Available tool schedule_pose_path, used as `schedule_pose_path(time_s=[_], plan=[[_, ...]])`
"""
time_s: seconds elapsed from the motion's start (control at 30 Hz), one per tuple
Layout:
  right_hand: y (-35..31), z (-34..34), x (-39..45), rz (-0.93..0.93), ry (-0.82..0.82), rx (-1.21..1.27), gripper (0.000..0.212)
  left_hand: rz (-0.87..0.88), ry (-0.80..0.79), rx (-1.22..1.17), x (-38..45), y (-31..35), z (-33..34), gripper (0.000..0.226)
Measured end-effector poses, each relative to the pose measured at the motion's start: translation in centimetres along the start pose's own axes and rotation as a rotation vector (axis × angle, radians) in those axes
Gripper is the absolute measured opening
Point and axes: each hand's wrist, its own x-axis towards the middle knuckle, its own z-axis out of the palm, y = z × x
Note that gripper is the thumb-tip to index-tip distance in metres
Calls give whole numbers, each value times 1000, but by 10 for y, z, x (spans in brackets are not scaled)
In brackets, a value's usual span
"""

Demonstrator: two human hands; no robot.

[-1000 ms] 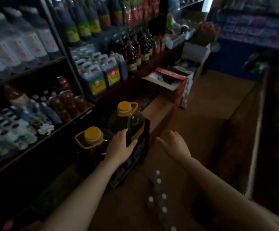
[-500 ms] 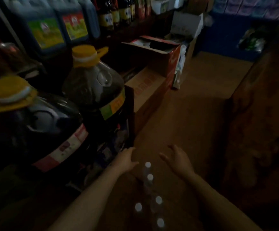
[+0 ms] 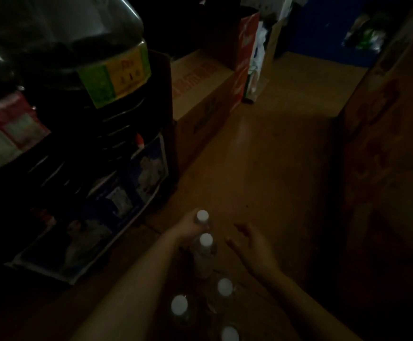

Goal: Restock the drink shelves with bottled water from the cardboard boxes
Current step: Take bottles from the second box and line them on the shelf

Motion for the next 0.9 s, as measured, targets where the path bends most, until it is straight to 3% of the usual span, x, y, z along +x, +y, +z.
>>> schedule_pose_path(time_s=[0.2,0.43,0.63,0.8,0.9], plan=[[12,-1,7,-6,13,-3,51,-8,76,-227,7,-13,5,49],[-31,-15,10,-112,-3,-83,57,172,101,-212,-39,21,-57,38],[-130,-45,-7,-216,-44,-96,67,288,178,-214,-106,111,-133,29],[-248,-104,-34,-370,-196,-374,75,338,181,-119,-188,221,-199,12],[-323,-151,-53,-404,-257,-421,82,357,196,-125,-235,286,-236,19]])
